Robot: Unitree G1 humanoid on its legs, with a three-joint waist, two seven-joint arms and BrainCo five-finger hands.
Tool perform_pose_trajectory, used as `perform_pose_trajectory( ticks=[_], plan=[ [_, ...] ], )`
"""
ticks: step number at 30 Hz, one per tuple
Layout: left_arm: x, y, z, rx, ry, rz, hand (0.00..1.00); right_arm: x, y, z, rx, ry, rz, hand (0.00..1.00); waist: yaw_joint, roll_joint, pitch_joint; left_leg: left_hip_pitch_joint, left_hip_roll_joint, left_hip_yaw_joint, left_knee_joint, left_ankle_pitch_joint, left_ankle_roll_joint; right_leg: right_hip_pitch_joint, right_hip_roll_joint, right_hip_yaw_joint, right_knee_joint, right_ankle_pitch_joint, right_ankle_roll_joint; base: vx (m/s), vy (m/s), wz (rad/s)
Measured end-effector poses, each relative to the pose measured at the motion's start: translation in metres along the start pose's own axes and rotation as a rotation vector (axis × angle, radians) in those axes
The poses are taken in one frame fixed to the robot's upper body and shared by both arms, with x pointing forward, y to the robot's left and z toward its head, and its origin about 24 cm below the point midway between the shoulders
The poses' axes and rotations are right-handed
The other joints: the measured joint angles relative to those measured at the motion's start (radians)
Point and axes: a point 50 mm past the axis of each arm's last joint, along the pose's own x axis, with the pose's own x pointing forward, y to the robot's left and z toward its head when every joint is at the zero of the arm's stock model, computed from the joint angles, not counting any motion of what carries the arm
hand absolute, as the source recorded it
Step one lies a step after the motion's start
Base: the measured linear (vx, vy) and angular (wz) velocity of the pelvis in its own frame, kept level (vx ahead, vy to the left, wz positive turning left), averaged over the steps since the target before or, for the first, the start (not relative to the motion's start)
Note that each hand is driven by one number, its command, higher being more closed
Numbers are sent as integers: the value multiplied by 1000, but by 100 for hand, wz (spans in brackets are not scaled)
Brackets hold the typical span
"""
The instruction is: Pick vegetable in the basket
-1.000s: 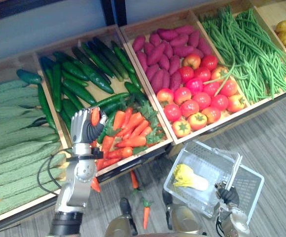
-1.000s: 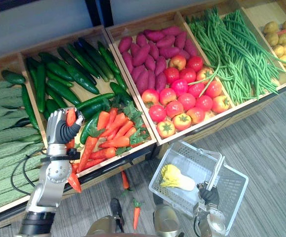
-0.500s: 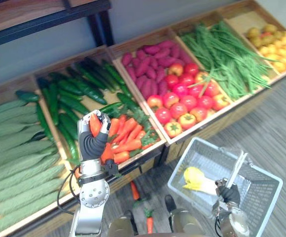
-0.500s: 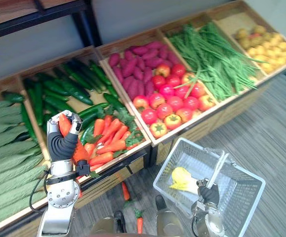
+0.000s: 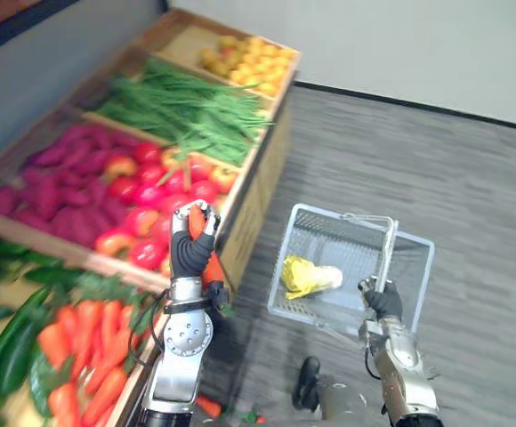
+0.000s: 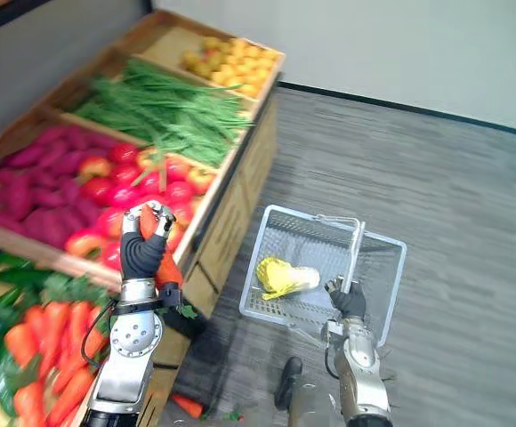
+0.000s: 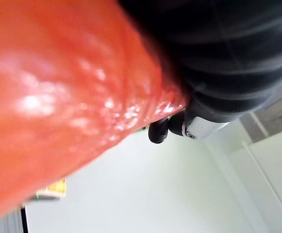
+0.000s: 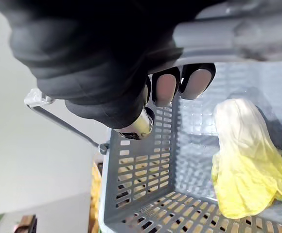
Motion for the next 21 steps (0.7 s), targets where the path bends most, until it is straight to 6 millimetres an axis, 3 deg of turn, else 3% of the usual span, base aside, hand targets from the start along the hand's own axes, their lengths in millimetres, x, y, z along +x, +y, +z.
perform_pose_trajectory(
  ticks=[1,2,5,6,7,8,11,16,21],
  plan=[
    [0,-1,-2,-13,11,-3,100,2,6,2,0,-8,11,100,6,1,0,-38,-58,-148,27,-44,-56,29,11,47,-29,14,5,301,6,-122],
    [-1,-4,-1,-23,9,-14,100,6,8,8,1,-30,10,100,7,0,1,-91,-138,-282,17,-90,-88,42,10,96,-46,19,6,298,44,-122],
    [-2,-11,1,-38,8,-39,100,11,10,15,0,-59,3,100,11,1,2,-176,-258,-481,-87,-122,-100,97,2,181,-84,34,25,264,120,-94],
    [-2,-11,1,-39,8,-37,100,11,9,15,-2,-59,3,100,12,2,2,-180,-268,-500,-134,-116,-106,108,3,199,-88,36,29,186,164,-85],
    [-2,-11,1,-41,8,-36,100,11,8,16,-5,-61,2,100,11,13,1,-175,-265,-505,-229,-67,-129,123,11,217,-97,40,38,180,252,-87],
    [-1,-13,1,-48,8,-39,100,9,6,15,-9,-60,-3,100,11,27,1,-164,-263,-496,-298,-40,-111,151,20,256,-136,52,70,141,225,-70],
    [2,-23,0,-46,2,-89,100,-2,1,8,21,-48,-27,100,-3,4,-5,-121,-322,-475,-419,-14,-75,154,-27,280,-184,71,98,120,212,-13],
    [-4,-37,0,-65,16,-155,100,-15,2,-9,46,30,-20,100,1,5,-6,-71,-356,-463,-494,14,-66,168,-55,296,-210,77,108,86,122,0],
    [-18,-52,-26,-43,152,-245,100,-20,23,-16,70,59,95,100,-3,3,-7,-35,-352,-417,-537,14,-68,169,-53,347,-217,77,108,21,28,-28]
  ],
)
